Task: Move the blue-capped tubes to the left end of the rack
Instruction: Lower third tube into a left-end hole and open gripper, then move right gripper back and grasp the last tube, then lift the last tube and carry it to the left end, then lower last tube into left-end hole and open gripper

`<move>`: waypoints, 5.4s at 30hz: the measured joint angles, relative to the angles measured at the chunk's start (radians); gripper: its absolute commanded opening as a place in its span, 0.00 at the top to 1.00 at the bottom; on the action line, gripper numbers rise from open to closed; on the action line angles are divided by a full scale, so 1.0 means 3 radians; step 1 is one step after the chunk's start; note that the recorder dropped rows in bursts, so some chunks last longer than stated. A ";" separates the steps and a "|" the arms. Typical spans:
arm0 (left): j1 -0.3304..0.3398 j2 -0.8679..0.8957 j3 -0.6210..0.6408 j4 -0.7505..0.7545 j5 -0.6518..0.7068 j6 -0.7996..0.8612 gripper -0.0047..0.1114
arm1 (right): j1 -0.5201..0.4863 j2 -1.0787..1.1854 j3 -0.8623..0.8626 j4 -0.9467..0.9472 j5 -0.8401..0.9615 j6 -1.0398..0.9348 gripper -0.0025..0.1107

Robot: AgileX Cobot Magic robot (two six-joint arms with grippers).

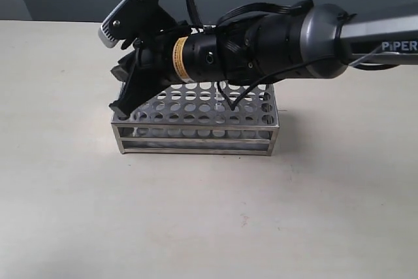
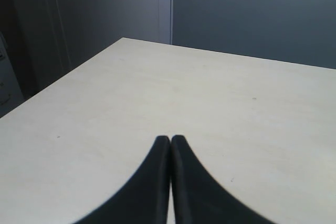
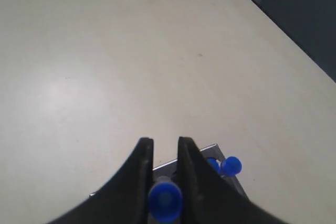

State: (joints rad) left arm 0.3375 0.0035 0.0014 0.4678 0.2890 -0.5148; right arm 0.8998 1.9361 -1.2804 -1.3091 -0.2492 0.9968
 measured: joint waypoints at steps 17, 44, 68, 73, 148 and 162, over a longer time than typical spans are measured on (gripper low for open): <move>0.0000 0.0000 0.0000 0.0000 0.0000 0.0000 0.95 | 0.0000 -0.0073 0.0000 -0.1189 -0.0159 0.1013 0.98; 0.0000 0.0000 0.0000 0.0000 0.0000 0.0000 0.95 | 0.0000 0.0499 -0.0550 -0.1224 -0.0293 0.1027 0.98; 0.0000 0.0000 0.0000 0.0000 0.0000 0.0000 0.95 | 0.0000 0.0545 -0.0587 -0.1450 -0.0271 0.1305 0.66; 0.0000 0.0000 0.0000 0.0000 0.0000 0.0000 0.95 | -0.0027 -0.0054 -0.0587 -0.1333 0.0892 0.1314 0.66; 0.0000 0.0000 0.0000 0.0000 0.0000 0.0000 0.95 | -0.0209 -0.0220 0.0053 -0.0841 -0.0518 0.1095 0.98; 0.0000 0.0000 0.0000 0.0000 0.0000 0.0000 0.95 | -0.0195 -0.0098 0.0011 -0.0841 -0.0654 0.1087 0.98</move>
State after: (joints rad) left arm 0.3375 0.0035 0.0014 0.4678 0.2890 -0.5148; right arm 0.8412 1.9068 -1.2772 -1.5615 -0.4453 1.3229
